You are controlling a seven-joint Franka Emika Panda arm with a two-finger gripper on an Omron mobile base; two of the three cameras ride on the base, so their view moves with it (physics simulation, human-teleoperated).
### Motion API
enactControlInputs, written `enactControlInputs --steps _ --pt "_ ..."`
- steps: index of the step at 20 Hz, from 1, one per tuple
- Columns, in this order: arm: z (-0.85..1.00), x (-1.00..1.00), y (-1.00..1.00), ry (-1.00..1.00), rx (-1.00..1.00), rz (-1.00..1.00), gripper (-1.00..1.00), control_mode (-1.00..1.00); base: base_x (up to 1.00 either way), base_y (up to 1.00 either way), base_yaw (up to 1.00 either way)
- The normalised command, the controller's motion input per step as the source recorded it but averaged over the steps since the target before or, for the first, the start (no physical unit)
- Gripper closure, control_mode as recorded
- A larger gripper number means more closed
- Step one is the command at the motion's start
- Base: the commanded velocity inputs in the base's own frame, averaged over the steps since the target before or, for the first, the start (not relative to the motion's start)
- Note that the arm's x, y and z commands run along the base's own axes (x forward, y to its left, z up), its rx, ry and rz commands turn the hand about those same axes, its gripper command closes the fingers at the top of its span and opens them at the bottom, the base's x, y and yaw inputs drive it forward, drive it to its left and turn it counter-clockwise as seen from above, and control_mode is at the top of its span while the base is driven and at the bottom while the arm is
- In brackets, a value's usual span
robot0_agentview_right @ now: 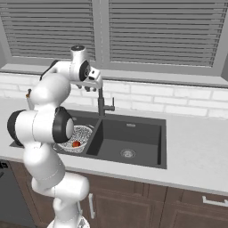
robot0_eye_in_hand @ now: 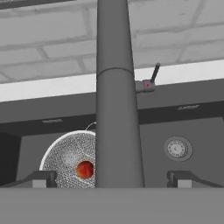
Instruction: Put the colander in the sink, put the apple in the colander, and turn on the sink faucet and pour water over the colander.
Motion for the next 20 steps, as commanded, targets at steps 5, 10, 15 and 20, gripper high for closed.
enactControlInputs --steps 5,10,15,20 --pt "-0.55 0.02 0.29 0.02 0.00 0.00 -1.00 -1.00 0.00 0.00 0.00" --pt "-0.53 0.09 0.37 0.02 0.00 0.00 -1.00 -1.00 0.00 0.00 0.00" --pt "-0.33 0.10 0.38 0.02 0.00 0.00 -1.00 -1.00 0.00 0.00 0.00" --pt "-0.22 0.07 0.26 0.03 0.00 0.00 -1.00 -1.00 0.00 0.00 0.00"
